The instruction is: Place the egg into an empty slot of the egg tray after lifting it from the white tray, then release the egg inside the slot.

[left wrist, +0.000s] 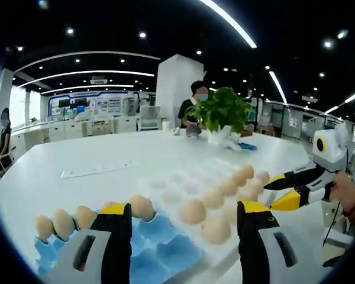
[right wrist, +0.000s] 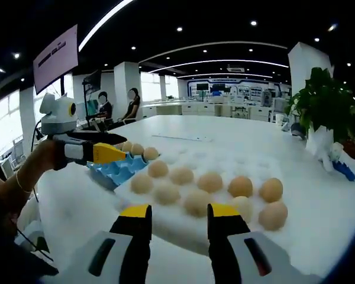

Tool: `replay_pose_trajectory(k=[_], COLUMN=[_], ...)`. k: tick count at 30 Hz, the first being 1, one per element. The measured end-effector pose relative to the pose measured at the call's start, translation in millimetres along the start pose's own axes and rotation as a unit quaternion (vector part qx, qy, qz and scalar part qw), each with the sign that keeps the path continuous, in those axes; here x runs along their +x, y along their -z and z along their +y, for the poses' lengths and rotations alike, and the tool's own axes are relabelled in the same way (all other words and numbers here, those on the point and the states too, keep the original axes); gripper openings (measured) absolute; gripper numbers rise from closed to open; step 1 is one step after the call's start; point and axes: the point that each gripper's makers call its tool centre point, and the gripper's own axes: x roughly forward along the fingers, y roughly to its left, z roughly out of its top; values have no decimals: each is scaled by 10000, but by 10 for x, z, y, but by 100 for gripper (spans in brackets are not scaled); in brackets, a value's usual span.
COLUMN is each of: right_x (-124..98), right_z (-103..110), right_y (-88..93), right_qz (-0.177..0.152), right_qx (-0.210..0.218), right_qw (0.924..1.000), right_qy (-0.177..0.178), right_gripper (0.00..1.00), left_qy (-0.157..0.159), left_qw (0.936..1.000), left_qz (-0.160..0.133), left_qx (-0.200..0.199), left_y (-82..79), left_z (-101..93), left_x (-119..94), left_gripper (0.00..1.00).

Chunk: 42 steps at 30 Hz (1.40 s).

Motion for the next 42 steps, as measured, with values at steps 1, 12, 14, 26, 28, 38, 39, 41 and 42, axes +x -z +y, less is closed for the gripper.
replay_pose_trajectory(k=[1, 12, 14, 26, 28, 38, 39, 41, 42], right_x=[0, 26, 25, 47, 53, 83, 84, 92, 88], right_z=[-4, 31, 43, 82, 69, 127, 134, 129, 142], right_y=[8, -39, -46, -47, -55, -46, -44, -45, -44], right_qz=[28, -9, -21, 13, 13, 51, 57, 70, 62], right_qx=[-57, -165, -169, -217, -210, -190, -191, -209, -217], right_qw=[10000, 9998, 9998, 9997, 9997, 9998, 9998, 9998, 9997], right_qy=[44, 77, 78, 113, 113, 41, 36, 23, 24], right_gripper=[39, 39, 39, 39, 39, 39, 39, 39, 39], left_qy=[21, 165, 181, 218, 151, 34, 3, -52, -34], left_qw=[10000, 9997, 9996, 9988, 9983, 9947, 9939, 9927, 9924], left_qz=[43, 152, 172, 437, 558, 981, 1054, 1092, 1115], left_qx=[16, 131, 163, -5, -45, -292, -330, -502, -511], left_y=[8, 11, 18, 132, 169, 245, 273, 307, 305], left_z=[-1, -60, -79, -103, -81, -164, -156, -148, -143], left_x=[9, 174, 192, 382, 408, 563, 567, 567, 575], left_gripper=[71, 67, 65, 54, 52, 43, 42, 39, 37])
